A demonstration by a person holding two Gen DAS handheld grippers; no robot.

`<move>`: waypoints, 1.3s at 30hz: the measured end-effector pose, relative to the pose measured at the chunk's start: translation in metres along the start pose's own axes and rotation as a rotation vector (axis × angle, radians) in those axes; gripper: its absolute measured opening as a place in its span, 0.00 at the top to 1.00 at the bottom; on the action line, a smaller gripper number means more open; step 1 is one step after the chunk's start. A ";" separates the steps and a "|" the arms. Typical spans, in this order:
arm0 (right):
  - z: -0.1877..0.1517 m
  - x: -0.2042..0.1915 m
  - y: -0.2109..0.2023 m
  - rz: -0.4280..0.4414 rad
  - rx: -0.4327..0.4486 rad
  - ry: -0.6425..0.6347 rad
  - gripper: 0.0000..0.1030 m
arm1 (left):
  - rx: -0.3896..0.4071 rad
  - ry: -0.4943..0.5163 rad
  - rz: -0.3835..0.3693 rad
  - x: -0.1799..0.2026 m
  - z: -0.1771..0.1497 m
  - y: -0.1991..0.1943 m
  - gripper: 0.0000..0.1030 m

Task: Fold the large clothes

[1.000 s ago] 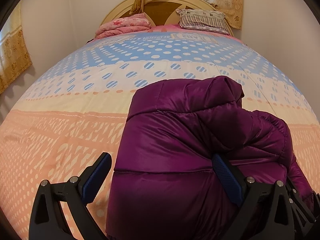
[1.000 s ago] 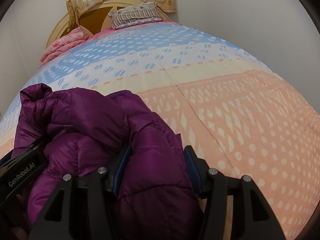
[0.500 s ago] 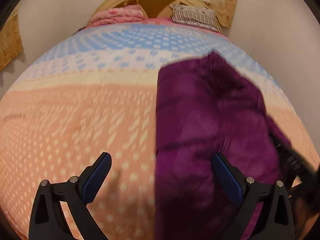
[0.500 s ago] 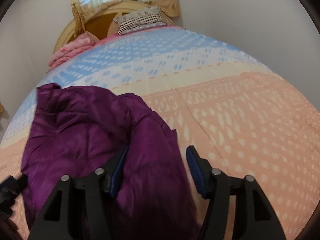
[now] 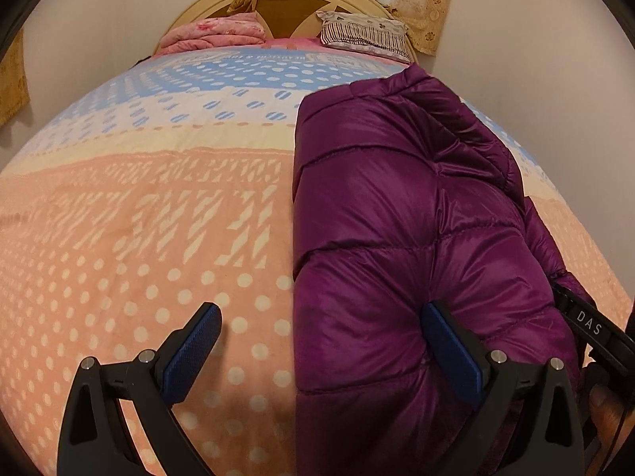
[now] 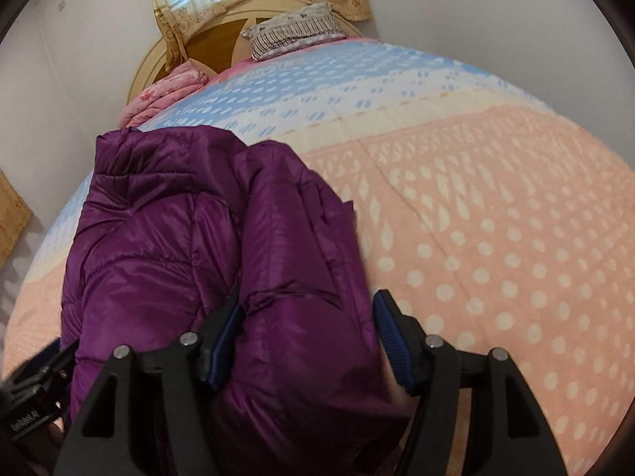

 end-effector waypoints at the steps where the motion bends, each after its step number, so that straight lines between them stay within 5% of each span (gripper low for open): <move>1: 0.000 -0.001 0.001 -0.002 -0.002 -0.008 0.36 | -0.002 -0.009 -0.009 0.000 -0.001 0.001 0.01; 5: -0.001 -0.006 0.002 0.015 -0.014 -0.032 0.43 | -0.015 -0.002 -0.058 0.004 -0.001 0.004 0.03; 7: -0.002 -0.008 0.001 0.034 -0.017 -0.040 0.48 | -0.022 0.003 -0.106 0.008 -0.001 0.005 0.14; 8: -0.003 -0.009 0.001 0.040 -0.015 -0.043 0.53 | -0.021 0.011 -0.146 0.013 -0.002 0.003 0.33; 9: -0.003 -0.011 0.000 0.045 -0.012 -0.047 0.57 | -0.010 0.035 -0.165 0.020 -0.003 0.000 0.38; 17: -0.003 -0.020 -0.014 0.055 0.055 -0.094 0.76 | 0.039 0.153 -0.039 0.041 -0.001 -0.023 0.67; 39: 0.002 -0.092 -0.062 0.188 0.158 -0.217 0.80 | 0.167 0.158 0.105 -0.006 0.013 -0.115 0.73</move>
Point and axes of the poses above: each gripper's, at about its wrist camera, not at the fingertips, and y roughly the way its jaws point, x to its right, z to its top, the point moved 6 cm from there along y, roughly the way its jaws point, and after that the axes turned 2 degrees about -z, right-handed, at the moved point
